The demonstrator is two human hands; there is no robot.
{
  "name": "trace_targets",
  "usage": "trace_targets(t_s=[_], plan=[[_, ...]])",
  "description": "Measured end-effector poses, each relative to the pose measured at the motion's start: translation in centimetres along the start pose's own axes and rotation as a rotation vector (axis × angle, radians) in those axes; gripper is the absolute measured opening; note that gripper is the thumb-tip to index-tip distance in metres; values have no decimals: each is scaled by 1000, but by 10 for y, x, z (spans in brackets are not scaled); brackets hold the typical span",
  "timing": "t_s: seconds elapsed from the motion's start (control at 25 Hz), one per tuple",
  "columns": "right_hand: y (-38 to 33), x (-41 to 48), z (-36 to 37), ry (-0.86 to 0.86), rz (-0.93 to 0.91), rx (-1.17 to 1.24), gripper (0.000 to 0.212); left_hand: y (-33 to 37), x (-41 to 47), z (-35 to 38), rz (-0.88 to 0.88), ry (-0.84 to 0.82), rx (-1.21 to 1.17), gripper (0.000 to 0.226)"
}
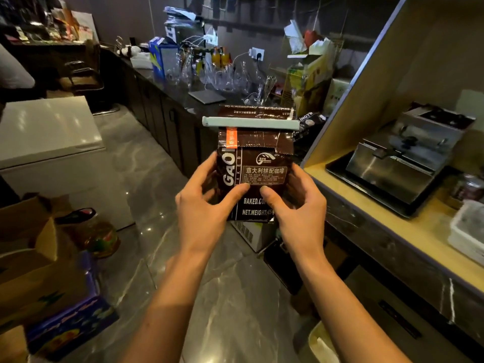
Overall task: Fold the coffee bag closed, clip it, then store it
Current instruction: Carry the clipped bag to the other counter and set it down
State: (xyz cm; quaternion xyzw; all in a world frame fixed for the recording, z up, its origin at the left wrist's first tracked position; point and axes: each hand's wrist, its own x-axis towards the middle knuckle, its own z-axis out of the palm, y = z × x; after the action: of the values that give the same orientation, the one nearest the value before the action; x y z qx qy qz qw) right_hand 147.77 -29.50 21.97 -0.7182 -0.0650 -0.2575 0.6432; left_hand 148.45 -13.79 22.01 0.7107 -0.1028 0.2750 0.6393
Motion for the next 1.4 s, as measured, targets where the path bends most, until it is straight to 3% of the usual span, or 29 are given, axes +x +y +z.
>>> trace_targets(t_s=[0.56, 0.8, 1.0, 1.24, 1.4], plan=[[187, 265, 30, 134, 150, -21, 58, -194, 243, 146, -91, -191, -56, 69], [257, 357, 48, 190, 264, -44, 78, -268, 331, 193, -148, -285, -81, 69], [322, 416, 83, 322, 335, -93, 82, -347, 414, 219, -262, -471, -193, 88], [384, 466, 133, 532, 471, -153, 87, -444, 502, 248, -401, -748, -281, 82], [406, 486, 135, 652, 525, -237, 77, -485, 527, 286, -557, -900, -351, 86]])
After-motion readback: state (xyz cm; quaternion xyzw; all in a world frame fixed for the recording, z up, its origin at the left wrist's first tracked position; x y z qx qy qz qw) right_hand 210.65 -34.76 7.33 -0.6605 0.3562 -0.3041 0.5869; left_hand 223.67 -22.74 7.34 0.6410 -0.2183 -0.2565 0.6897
